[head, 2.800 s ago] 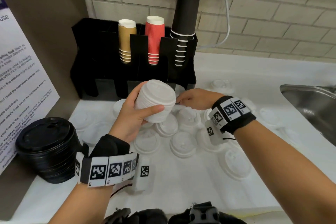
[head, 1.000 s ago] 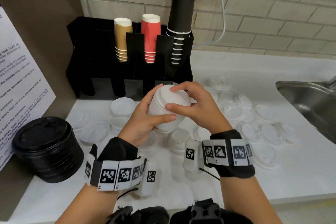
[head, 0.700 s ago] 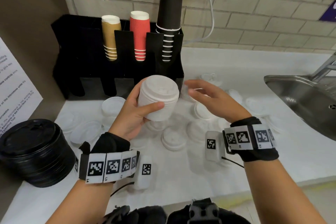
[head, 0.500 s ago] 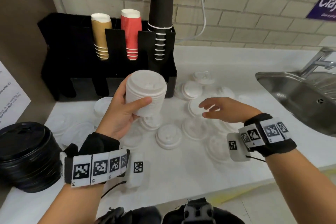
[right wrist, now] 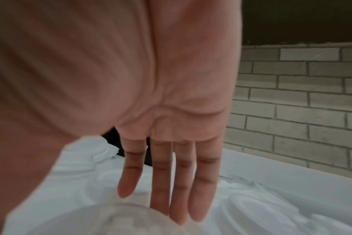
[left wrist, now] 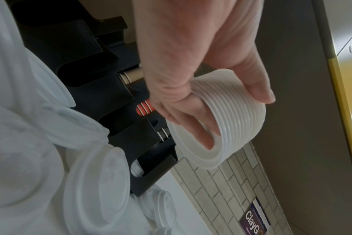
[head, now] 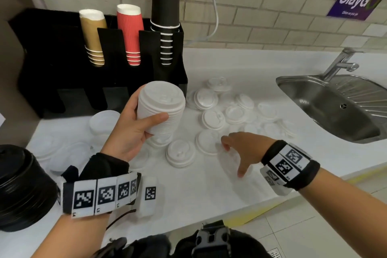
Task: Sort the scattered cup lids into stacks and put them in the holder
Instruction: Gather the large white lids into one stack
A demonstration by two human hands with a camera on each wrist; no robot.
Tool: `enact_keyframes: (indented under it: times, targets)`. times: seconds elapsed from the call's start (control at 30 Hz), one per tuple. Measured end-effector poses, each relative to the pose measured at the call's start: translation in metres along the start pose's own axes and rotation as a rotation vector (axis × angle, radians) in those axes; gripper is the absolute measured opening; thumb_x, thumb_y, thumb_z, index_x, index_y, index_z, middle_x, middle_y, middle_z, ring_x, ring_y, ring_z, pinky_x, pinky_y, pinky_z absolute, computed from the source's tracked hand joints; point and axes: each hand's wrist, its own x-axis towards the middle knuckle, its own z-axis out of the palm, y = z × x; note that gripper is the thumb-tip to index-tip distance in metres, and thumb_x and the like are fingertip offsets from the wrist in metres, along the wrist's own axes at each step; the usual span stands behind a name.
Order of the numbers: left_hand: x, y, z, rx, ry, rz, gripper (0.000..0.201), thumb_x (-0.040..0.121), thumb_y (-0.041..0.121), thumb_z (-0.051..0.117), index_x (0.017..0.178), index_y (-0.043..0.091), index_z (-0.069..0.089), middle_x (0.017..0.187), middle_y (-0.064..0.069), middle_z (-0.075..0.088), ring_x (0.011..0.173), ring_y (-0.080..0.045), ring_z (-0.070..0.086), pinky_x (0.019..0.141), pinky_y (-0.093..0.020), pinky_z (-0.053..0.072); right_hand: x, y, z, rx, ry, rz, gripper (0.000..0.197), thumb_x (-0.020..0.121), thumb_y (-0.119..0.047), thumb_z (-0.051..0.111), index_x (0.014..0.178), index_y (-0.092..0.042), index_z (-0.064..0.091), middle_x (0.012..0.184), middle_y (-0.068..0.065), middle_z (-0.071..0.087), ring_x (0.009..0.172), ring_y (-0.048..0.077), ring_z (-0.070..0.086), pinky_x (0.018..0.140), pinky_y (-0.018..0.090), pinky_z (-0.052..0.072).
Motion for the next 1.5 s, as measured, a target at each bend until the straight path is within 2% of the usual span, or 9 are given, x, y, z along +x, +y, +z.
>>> enact_keyframes:
  times: [0.27,0.47,0.63,0.77,0.93,1.13,1.27,1.4,1.5]
  targets:
    - [-0.002,-0.002,0.003,0.009,-0.004,-0.024,0.078,0.059,0.016,0.078,0.130,0.038,0.053,0.126,0.008,0.064,0.117,-0.011,0.062,0.082,-0.025,0.056,-0.009,0.003,-0.024,0.189,0.172,-0.024,0.072,0.062,-0.038,0.085,0.113,-0.033,0.035,0.107,-0.006,0.045,0.085,0.012,0.052,0.064,0.024,0.045]
    - [-0.004,0.001,-0.001,0.010,-0.008,-0.024,0.081,0.057,0.019,0.080,0.131,0.037,0.052,0.130,0.007,0.062,0.117,-0.010,0.062,0.081,-0.024,0.056,-0.011,-0.006,0.003,-0.005,-0.145,0.036,0.092,0.053,-0.046,0.089,0.124,-0.031,0.033,0.110,-0.004,0.042,0.087,0.019,0.054,0.076,0.040,0.054]
    - [-0.004,0.001,-0.003,0.010,-0.007,-0.032,0.080,0.057,0.018,0.080,0.129,0.038,0.053,0.128,0.007,0.063,0.116,-0.010,0.062,0.082,-0.025,0.056,-0.007,-0.008,0.005,0.014,-0.128,0.013,0.082,0.063,-0.042,0.082,0.125,-0.029,0.030,0.111,-0.002,0.043,0.085,0.020,0.055,0.067,0.033,0.051]
    - [-0.004,-0.003,0.003,0.024,-0.025,-0.056,0.076,0.059,0.015,0.079,0.126,0.041,0.055,0.132,0.005,0.060,0.120,-0.014,0.059,0.080,-0.025,0.056,-0.016,-0.002,-0.040,0.394,0.091,-0.104,0.066,0.066,-0.033,0.084,0.114,-0.032,0.038,0.111,-0.004,0.055,0.092,0.018,0.062,0.073,0.028,0.052]
    - [-0.004,-0.005,0.015,0.055,-0.055,-0.086,0.084,0.057,0.016,0.081,0.133,0.038,0.052,0.134,0.001,0.057,0.121,-0.020,0.058,0.078,-0.029,0.057,-0.017,-0.025,-0.073,0.944,0.514,-0.321,0.045,0.076,-0.014,0.079,0.108,-0.028,0.050,0.103,-0.008,0.054,0.074,0.015,0.066,0.069,0.030,0.056]
    - [-0.005,-0.001,0.015,0.085,-0.046,-0.080,0.087,0.055,0.018,0.084,0.134,0.035,0.052,0.133,0.001,0.058,0.119,-0.019,0.060,0.081,-0.034,0.058,-0.001,-0.053,-0.078,0.783,0.718,-0.431,0.054,0.076,-0.022,0.080,0.121,-0.031,0.051,0.103,-0.015,0.054,0.085,-0.012,0.054,0.066,0.006,0.044]
    - [-0.005,0.001,0.012,0.146,-0.050,-0.085,0.087,0.054,0.019,0.085,0.133,0.037,0.053,0.131,0.003,0.059,0.118,-0.018,0.060,0.082,-0.035,0.058,0.005,-0.056,-0.084,0.641,0.690,-0.438,0.055,0.076,-0.035,0.078,0.124,-0.040,0.051,0.109,-0.007,0.057,0.097,0.002,0.057,0.081,0.016,0.050]
    - [-0.006,0.002,0.008,0.183,-0.075,-0.111,0.086,0.054,0.020,0.086,0.130,0.042,0.054,0.128,0.005,0.060,0.116,-0.017,0.060,0.079,-0.035,0.059,0.008,-0.059,-0.091,0.598,0.666,-0.470,0.057,0.077,-0.031,0.079,0.129,-0.030,0.056,0.101,-0.022,0.052,0.092,-0.013,0.051,0.079,0.009,0.045]
    - [-0.005,0.003,0.006,0.189,-0.092,-0.132,0.087,0.055,0.019,0.086,0.133,0.039,0.053,0.128,0.004,0.061,0.117,-0.019,0.061,0.080,-0.035,0.059,0.009,-0.060,-0.095,0.553,0.636,-0.461,0.060,0.074,-0.030,0.080,0.129,-0.031,0.056,0.105,-0.015,0.054,0.092,-0.003,0.053,0.081,0.010,0.044]
